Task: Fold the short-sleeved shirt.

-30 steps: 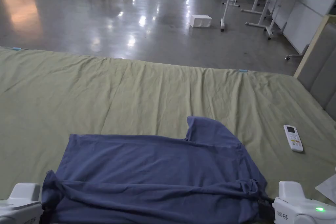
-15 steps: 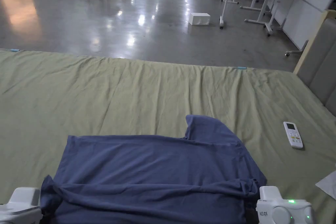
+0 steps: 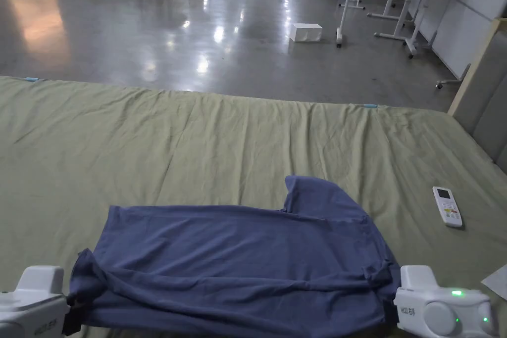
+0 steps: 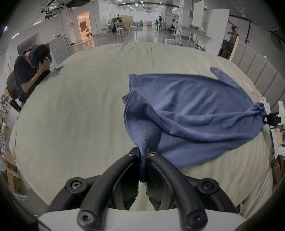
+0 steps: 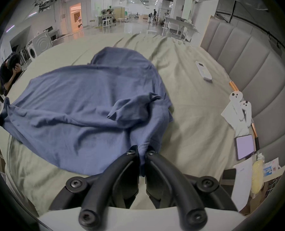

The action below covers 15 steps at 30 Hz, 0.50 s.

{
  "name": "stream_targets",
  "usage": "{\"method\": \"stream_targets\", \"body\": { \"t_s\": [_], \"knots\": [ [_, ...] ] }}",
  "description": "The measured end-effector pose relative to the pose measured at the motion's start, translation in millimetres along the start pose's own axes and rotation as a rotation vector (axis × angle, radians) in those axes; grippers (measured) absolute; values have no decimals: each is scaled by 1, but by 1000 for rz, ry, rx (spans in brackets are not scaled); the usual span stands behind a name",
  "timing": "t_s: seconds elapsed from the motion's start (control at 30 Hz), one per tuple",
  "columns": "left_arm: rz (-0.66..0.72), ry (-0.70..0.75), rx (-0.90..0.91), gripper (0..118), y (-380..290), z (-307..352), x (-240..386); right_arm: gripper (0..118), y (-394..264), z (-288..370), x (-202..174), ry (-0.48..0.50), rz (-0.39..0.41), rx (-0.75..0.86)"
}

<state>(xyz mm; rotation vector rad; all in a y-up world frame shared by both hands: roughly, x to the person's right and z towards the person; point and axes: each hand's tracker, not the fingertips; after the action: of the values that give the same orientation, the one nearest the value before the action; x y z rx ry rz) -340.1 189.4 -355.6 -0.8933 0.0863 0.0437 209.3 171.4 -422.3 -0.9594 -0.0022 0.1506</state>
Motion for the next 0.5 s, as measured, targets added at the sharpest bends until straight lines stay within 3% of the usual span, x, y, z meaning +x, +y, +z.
{"method": "stream_targets", "body": {
  "t_s": [0.27, 0.5],
  "knots": [
    [8, -47, 77, 7, 29, 37, -8, 6, 32, 51, 13, 37, -6, 41],
    [48, -65, 66, 7, 12, 65, -43, 6, 6, 92, 12, 55, 76, 34]
  ]
}}
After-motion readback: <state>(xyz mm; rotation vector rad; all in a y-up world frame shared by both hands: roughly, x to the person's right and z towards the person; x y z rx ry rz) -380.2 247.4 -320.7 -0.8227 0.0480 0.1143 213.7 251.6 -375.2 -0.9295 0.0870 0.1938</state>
